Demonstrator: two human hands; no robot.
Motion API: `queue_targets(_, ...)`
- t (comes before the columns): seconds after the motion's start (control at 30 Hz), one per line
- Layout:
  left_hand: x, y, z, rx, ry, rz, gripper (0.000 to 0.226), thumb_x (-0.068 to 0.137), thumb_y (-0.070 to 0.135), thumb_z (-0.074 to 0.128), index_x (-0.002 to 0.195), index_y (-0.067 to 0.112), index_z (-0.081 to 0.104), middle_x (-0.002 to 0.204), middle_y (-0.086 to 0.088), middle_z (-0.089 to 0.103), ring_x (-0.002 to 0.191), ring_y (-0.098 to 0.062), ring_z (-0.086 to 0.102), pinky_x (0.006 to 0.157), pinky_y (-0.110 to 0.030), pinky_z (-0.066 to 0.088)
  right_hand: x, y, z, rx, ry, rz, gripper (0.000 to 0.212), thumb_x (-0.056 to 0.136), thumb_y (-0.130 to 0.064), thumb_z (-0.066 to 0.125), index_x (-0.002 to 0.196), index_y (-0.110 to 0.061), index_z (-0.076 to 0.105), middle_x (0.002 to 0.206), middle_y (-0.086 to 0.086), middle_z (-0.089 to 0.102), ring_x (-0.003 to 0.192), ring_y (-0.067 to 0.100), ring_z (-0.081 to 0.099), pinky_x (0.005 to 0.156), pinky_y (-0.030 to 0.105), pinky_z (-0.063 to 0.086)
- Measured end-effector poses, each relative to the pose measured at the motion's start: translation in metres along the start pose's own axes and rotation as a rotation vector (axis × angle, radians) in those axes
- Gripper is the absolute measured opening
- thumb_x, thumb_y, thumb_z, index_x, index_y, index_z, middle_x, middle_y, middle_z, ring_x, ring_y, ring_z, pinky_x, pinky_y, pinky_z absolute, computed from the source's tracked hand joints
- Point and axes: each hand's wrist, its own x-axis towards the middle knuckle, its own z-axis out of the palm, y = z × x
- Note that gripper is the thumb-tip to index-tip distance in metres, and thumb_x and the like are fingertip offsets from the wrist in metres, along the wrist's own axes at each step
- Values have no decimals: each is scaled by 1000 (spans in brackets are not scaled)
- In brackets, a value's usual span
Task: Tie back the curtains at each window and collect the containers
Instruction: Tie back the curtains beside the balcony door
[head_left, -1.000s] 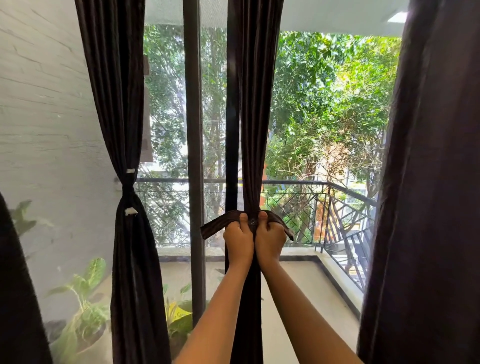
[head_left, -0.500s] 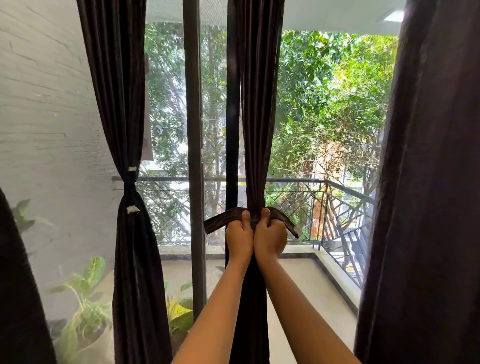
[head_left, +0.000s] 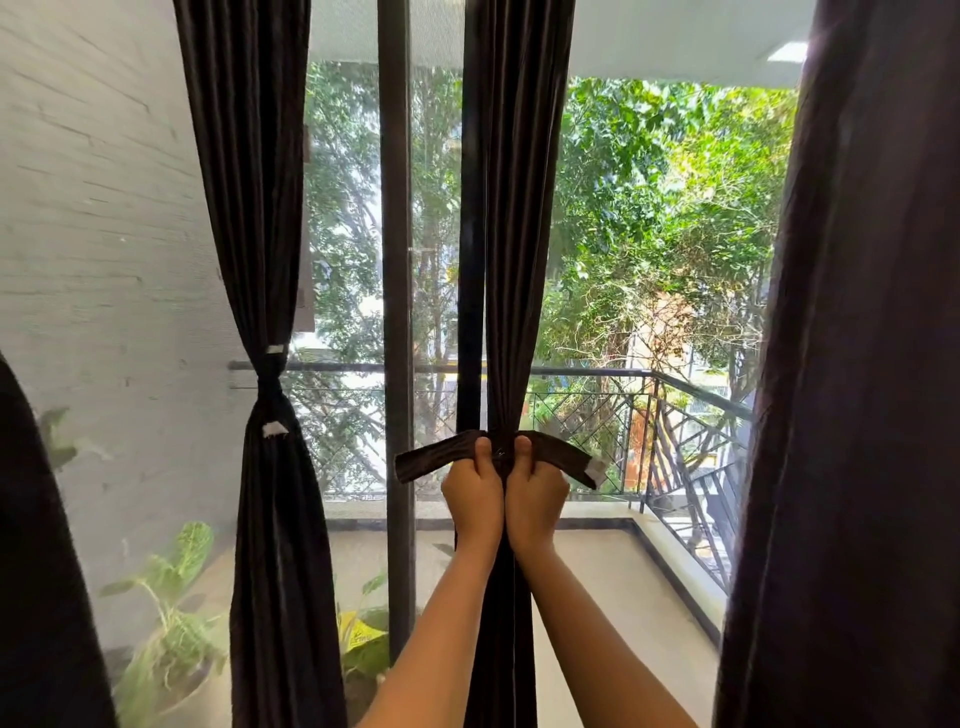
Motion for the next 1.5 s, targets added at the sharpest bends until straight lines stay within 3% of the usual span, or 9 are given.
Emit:
queue_targets(0.17,-5,6,1,-62,13,63,33,101,27,39,117,15,65,96,-6,69,89,-21,63,72,-28,44,0,2,0,24,45,39,45,99,-35,44,93,0,71,88,16,71,85,31,65,66,26,36)
queue_targets(0.37,0,6,3,24,-23,41,49,100,33,39,72,0,61,61,-6,55,60,-21,52,55,-25,31,12,5,-6,57,-37,126,45,98,-36,47,83,0,70,80,14,70,77,28,64,65,28,41)
queue_targets(0.53,5,10,-1,-4,-51,-16,49,96,42,45,76,1,62,68,-7,60,66,-21,57,55,-25,35,25,11,-9,172,-139,245,39,95,-35,52,77,-4,68,72,7,66,70,23,61,65,30,46)
queue_targets(0.73,5,3,8,-375,-58,-410,37,83,49,64,68,15,65,74,-7,69,75,-26,66,72,-37,54,28,16,-6,230,-203,274,37,93,-39,54,74,-10,68,73,7,68,70,20,62,71,36,50)
queue_targets(0.83,2,6,9,-465,1,-469,42,79,47,70,93,9,60,85,-7,68,78,-22,66,69,-34,53,28,16,-8,233,-221,261,39,93,-39,54,73,-10,68,69,6,66,66,20,60,67,33,48)
queue_targets(0.93,-4,15,7,-444,101,-399,40,82,40,70,101,15,45,82,0,58,71,-15,58,63,-28,47,31,15,-13,220,-255,222,39,95,-37,52,83,-5,70,76,9,69,70,19,63,65,30,48)
queue_targets(1.2,-7,10,13,-288,82,-170,34,89,46,57,80,15,68,61,-5,61,57,-14,54,57,-28,43,33,15,-18,92,-230,123,47,95,-36,52,60,-6,62,52,3,56,49,15,49,55,29,38)
queue_targets(1.33,-12,12,12,-254,7,-136,47,93,47,49,59,14,56,54,-1,51,52,-13,45,53,-27,35,37,18,-22,25,-199,5,51,94,-36,53,60,1,63,53,10,57,52,23,52,60,37,44)
queue_targets(1.5,-17,13,7,-234,-64,-105,52,95,49,43,57,13,43,53,-2,43,53,-13,39,53,-29,29,43,19,-31,-78,-305,-102,36,96,-36,50,74,-13,67,57,-11,52,68,18,57,72,33,43)
